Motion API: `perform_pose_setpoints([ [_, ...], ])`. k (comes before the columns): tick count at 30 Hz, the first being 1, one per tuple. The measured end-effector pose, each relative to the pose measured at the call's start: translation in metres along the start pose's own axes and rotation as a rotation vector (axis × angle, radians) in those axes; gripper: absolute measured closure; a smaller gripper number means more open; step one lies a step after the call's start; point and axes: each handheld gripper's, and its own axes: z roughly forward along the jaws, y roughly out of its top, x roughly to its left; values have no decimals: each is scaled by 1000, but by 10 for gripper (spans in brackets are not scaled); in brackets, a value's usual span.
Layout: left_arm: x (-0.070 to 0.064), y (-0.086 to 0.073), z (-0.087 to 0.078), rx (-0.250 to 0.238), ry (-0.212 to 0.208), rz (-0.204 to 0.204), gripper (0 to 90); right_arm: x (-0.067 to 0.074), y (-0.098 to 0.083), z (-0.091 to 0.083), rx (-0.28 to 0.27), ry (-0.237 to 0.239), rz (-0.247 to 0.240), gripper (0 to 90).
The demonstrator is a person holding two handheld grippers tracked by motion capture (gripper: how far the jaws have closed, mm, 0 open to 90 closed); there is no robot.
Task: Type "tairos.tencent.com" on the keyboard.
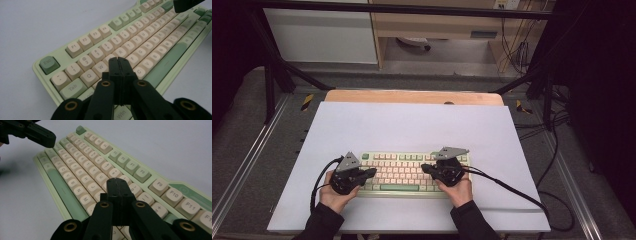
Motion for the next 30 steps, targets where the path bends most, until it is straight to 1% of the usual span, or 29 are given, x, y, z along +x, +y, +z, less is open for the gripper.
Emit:
perform_pose_setpoints([
  [5,-2,5,3,0,3,9,900,-7,-7,-11,1,-15,5,900],
  [11,-5,14,11,2,5,15,900,-11,-14,-18,-4,-21,16,900],
  [19,-11,23,25,8,5,25,900,-15,-22,-25,-2,-26,21,900],
  [20,-12,24,27,8,4,24,900,-15,-22,-25,-3,-24,27,900],
  [24,-12,24,35,26,14,27,900,-16,-24,-27,1,-27,19,900],
  [30,-13,21,47,58,27,37,900,-15,-24,-27,2,-24,19,900],
])
